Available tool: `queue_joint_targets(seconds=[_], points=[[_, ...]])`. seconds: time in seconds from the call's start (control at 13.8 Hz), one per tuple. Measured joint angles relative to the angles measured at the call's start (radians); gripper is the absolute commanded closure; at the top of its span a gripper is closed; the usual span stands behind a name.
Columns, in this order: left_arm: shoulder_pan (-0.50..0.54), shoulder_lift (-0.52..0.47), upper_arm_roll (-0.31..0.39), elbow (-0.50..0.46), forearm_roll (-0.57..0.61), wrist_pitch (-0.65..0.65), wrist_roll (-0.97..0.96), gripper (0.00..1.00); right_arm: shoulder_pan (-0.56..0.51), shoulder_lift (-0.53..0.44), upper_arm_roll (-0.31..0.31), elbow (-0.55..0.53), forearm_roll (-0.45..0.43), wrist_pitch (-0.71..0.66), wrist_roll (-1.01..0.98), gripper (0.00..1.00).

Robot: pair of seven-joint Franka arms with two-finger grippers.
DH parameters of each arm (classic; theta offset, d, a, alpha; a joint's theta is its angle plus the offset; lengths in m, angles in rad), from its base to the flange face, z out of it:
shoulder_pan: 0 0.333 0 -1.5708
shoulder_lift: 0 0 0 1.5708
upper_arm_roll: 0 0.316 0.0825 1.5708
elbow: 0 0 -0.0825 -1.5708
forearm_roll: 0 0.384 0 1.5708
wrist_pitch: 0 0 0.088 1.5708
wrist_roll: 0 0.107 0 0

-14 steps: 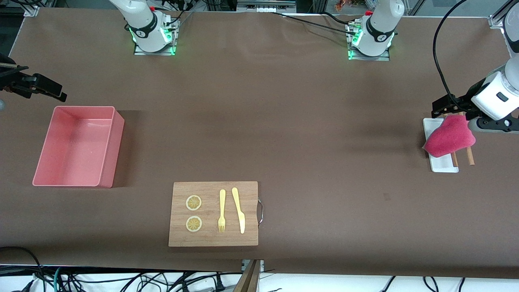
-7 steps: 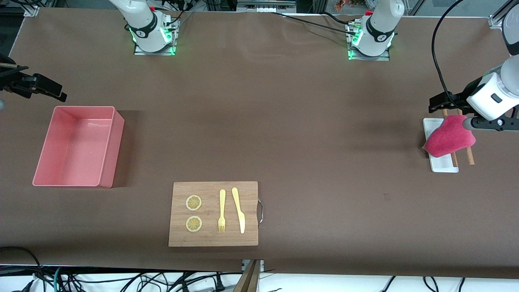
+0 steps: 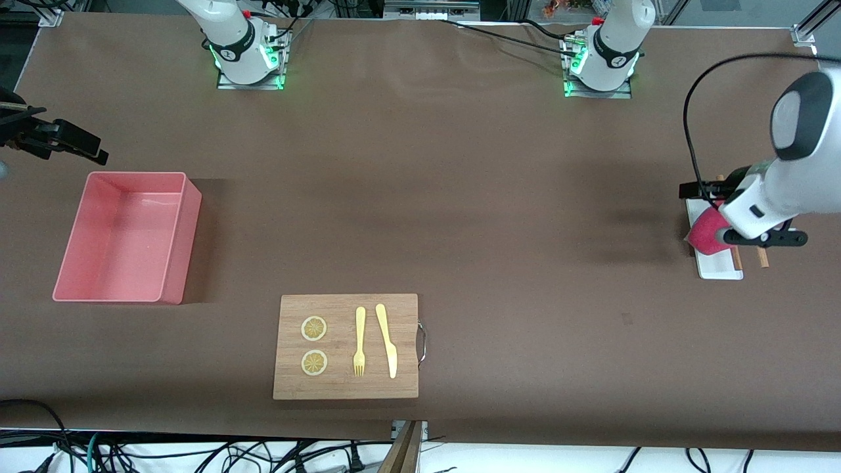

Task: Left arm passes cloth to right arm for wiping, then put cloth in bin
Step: 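Lower the left gripper onto the pink cloth and grasp it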

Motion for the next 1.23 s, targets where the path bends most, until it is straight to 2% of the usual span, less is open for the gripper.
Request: queue_joint_targets(seconds=[0.36,0.65,0.87,1.01,1.23], points=[[0.022,0.149,0.005,0.000,0.141,0.108,-0.086,0.00,0.000,0.000,0.000,0.000,0.000,0.000,0.001,0.00],[0.039,0.236,0.005,0.000,0.267,0.195,-0.399,0.00,0.000,0.000,0.000,0.000,0.000,0.000,0.001,0.00],[0.019,0.280,-0.002,0.000,0.351,0.199,-0.701,0.00,0.000,0.000,0.000,0.000,0.000,0.000,0.002,0.00],[-0.005,0.319,-0.006,-0.002,0.460,0.193,-0.878,0.00,0.000,0.000,0.000,0.000,0.000,0.000,0.002,0.00],[-0.020,0.389,-0.007,-0.002,0.558,0.187,-1.019,0.00,0.000,0.000,-0.001,0.000,0.000,0.000,0.002,0.00]])
